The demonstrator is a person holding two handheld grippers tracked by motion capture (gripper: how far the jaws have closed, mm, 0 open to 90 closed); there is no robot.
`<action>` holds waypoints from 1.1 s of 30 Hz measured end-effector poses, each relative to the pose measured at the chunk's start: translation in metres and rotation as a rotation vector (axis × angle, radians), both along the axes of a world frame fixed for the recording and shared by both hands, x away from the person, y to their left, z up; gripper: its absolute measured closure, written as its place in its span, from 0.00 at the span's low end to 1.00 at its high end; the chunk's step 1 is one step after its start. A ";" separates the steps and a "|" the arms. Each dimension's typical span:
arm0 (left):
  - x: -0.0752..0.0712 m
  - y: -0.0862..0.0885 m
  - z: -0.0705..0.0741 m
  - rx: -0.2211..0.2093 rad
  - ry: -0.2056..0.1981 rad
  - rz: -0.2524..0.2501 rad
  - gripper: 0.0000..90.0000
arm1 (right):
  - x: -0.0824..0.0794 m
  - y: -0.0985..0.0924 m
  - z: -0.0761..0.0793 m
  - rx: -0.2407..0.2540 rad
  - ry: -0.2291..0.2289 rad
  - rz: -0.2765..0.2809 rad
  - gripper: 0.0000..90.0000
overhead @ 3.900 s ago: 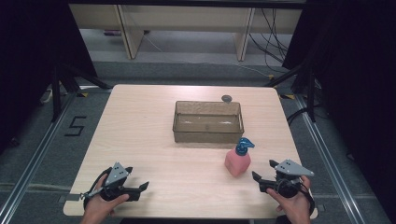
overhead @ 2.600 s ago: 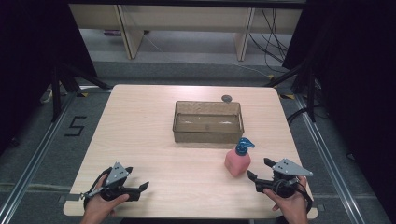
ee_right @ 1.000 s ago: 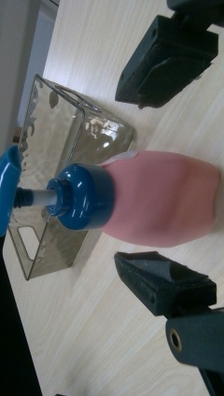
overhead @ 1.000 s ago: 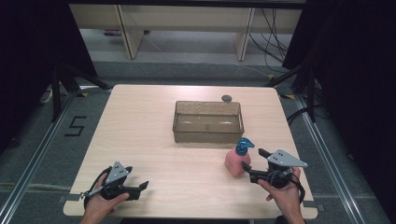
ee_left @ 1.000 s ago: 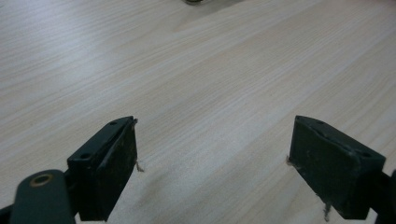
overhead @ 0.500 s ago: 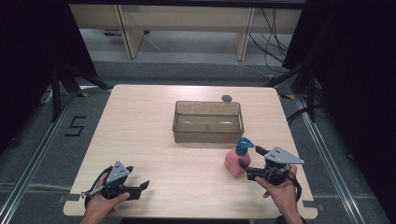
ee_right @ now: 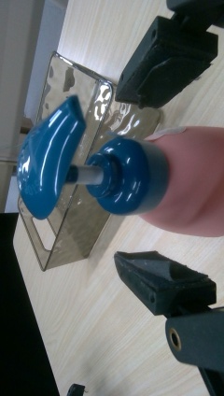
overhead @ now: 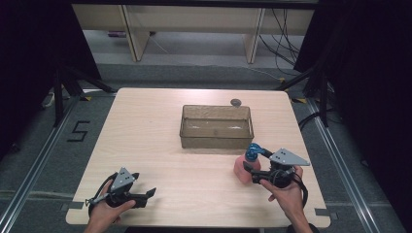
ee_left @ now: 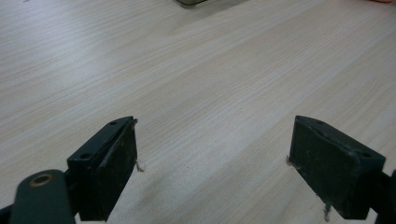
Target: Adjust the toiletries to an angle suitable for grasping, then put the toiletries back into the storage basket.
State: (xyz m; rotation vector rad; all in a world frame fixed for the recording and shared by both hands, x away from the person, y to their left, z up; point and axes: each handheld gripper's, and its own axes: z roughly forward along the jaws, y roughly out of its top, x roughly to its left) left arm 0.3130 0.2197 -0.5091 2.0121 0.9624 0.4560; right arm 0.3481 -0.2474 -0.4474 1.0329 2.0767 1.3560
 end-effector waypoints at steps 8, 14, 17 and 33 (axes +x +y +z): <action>-0.001 -0.001 0.000 -0.019 -0.002 0.008 0.16 | 0.005 0.007 0.000 0.005 0.004 0.007 0.22; -0.002 -0.002 -0.001 -0.029 0.000 0.012 0.16 | 0.010 0.011 -0.001 0.010 0.001 0.015 0.23; -0.001 -0.002 0.000 -0.028 -0.005 0.010 0.16 | 0.012 0.012 -0.002 0.016 -0.010 0.009 0.24; -0.003 -0.002 0.000 -0.022 -0.007 0.007 0.16 | 0.017 0.010 -0.004 0.033 0.002 0.013 0.36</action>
